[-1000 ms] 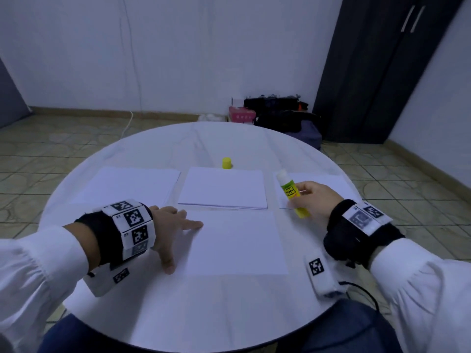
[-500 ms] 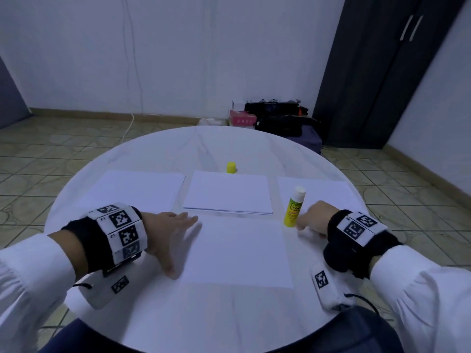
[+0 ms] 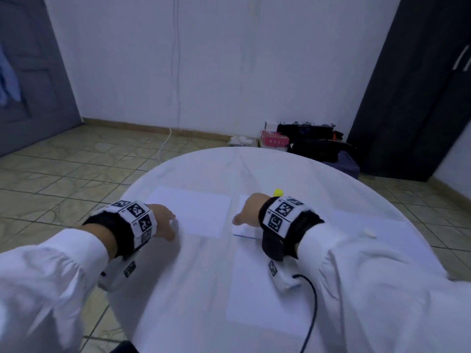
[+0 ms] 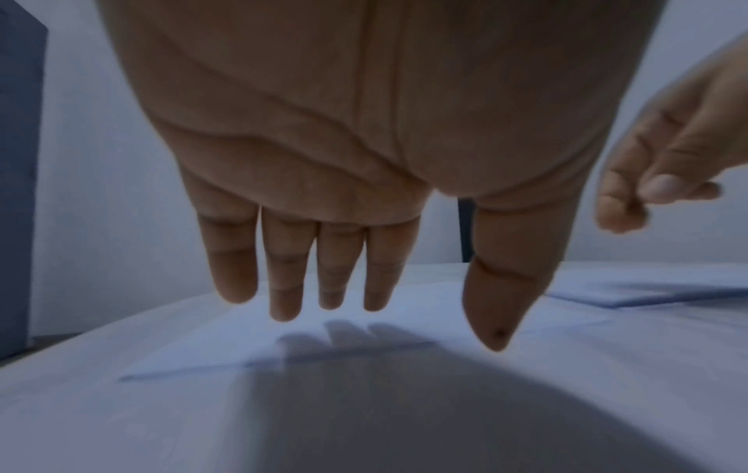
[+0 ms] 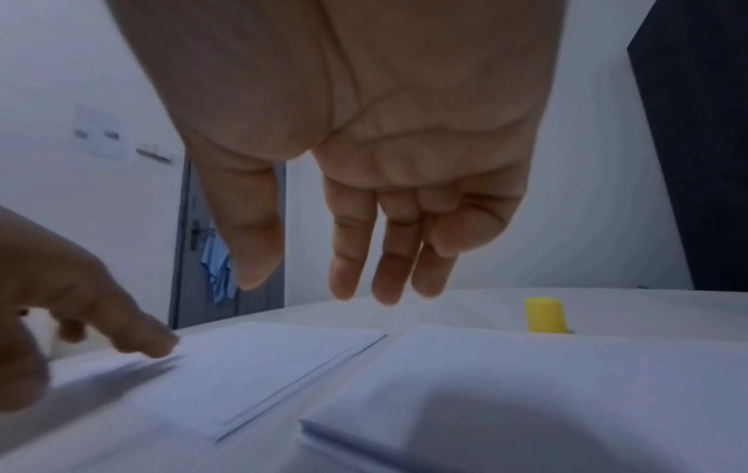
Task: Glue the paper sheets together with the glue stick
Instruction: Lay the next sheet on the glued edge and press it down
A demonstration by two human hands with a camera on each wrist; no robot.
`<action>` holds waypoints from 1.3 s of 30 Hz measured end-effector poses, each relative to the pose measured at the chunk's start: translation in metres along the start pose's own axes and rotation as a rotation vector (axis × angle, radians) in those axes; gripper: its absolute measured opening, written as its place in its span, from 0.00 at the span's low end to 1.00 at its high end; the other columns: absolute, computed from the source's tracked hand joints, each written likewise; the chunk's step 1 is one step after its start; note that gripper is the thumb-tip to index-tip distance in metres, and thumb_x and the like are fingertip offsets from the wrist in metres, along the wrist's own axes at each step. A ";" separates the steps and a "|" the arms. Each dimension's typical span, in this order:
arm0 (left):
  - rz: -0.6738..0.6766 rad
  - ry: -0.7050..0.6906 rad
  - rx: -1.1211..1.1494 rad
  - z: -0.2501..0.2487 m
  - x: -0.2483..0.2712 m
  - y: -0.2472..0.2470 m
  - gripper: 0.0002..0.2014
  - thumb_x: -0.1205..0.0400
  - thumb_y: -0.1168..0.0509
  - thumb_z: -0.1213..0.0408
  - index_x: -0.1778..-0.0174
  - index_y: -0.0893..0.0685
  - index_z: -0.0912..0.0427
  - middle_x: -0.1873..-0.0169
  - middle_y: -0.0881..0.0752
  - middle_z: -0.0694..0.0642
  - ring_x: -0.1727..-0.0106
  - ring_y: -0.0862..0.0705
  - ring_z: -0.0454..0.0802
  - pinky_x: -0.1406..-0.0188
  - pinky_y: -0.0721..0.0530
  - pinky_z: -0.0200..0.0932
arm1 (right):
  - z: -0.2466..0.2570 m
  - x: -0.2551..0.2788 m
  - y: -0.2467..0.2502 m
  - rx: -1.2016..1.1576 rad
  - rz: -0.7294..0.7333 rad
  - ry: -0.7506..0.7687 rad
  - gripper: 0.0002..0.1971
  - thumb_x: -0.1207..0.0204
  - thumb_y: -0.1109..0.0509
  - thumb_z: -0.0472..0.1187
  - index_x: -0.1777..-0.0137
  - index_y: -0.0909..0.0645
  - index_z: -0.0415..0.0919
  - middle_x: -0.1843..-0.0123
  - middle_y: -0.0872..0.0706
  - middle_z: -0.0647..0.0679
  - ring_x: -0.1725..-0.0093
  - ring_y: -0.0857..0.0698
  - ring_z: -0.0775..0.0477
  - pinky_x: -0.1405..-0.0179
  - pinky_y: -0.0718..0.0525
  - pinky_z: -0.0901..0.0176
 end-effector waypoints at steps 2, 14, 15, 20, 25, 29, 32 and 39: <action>0.015 -0.005 -0.015 0.004 -0.003 -0.002 0.27 0.15 0.42 0.51 0.21 0.31 0.56 0.24 0.29 0.55 0.24 0.29 0.54 0.28 0.29 0.44 | 0.015 -0.025 -0.002 0.027 -0.012 -0.023 0.22 0.29 0.29 0.61 0.61 0.23 0.39 0.54 0.18 0.46 0.49 0.17 0.41 0.43 0.20 0.51; -0.023 -0.026 0.144 0.018 -0.032 0.008 0.12 0.17 0.38 0.55 0.59 0.20 0.60 0.71 0.25 0.51 0.63 0.20 0.54 0.64 0.28 0.39 | 0.042 -0.076 -0.027 0.229 0.030 -0.105 0.46 0.41 0.32 0.75 0.28 0.30 0.47 0.30 0.25 0.45 0.32 0.26 0.39 0.45 0.27 0.49; -0.026 -0.019 0.170 0.020 -0.033 0.008 0.14 0.18 0.37 0.55 0.63 0.21 0.62 0.74 0.27 0.51 0.64 0.20 0.56 0.65 0.29 0.40 | 0.041 -0.078 -0.029 0.220 0.048 -0.101 0.45 0.41 0.31 0.76 0.30 0.27 0.47 0.31 0.23 0.46 0.35 0.23 0.40 0.48 0.27 0.51; -0.020 -0.017 0.199 0.025 -0.037 0.006 0.20 0.18 0.38 0.55 0.75 0.32 0.55 0.77 0.31 0.51 0.76 0.34 0.48 0.74 0.35 0.39 | 0.042 -0.078 -0.032 0.235 0.065 -0.075 0.41 0.39 0.33 0.75 0.32 0.24 0.48 0.37 0.20 0.47 0.40 0.21 0.40 0.51 0.28 0.53; 0.003 0.010 0.182 0.024 -0.036 0.000 0.17 0.16 0.39 0.54 0.70 0.29 0.57 0.74 0.30 0.52 0.68 0.29 0.49 0.66 0.31 0.40 | 0.048 -0.074 -0.034 0.267 0.048 -0.074 0.38 0.34 0.34 0.72 0.31 0.25 0.47 0.30 0.26 0.44 0.26 0.33 0.37 0.37 0.32 0.46; -0.049 0.041 0.226 0.024 -0.035 -0.002 0.18 0.18 0.39 0.54 0.73 0.31 0.55 0.72 0.28 0.50 0.65 0.27 0.50 0.69 0.32 0.38 | 0.060 -0.060 -0.027 0.115 -0.050 -0.043 0.18 0.36 0.27 0.58 0.55 0.26 0.49 0.41 0.23 0.47 0.38 0.28 0.41 0.47 0.29 0.50; -0.030 0.021 0.273 0.027 -0.032 -0.011 0.13 0.18 0.39 0.55 0.66 0.23 0.56 0.61 0.21 0.51 0.58 0.24 0.51 0.59 0.28 0.39 | 0.067 -0.045 -0.024 -0.074 -0.063 -0.040 0.11 0.32 0.28 0.47 0.66 0.29 0.48 0.51 0.17 0.49 0.48 0.17 0.40 0.44 0.19 0.50; -0.165 -0.065 0.425 0.037 -0.004 0.018 0.02 0.21 0.34 0.60 0.54 0.18 0.51 0.52 0.19 0.54 0.52 0.24 0.51 0.59 0.28 0.38 | 0.050 -0.006 -0.015 -0.707 -0.063 0.018 0.12 0.21 0.34 0.35 0.65 0.29 0.41 0.58 0.17 0.41 0.87 0.21 0.58 0.88 0.27 0.73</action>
Point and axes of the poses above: each hand's wrist, its own x-axis away from the middle knuckle, its own y-axis out of the back of the hand, z = x × y, the point moved 9 cm from there along -x, towards the middle knuckle
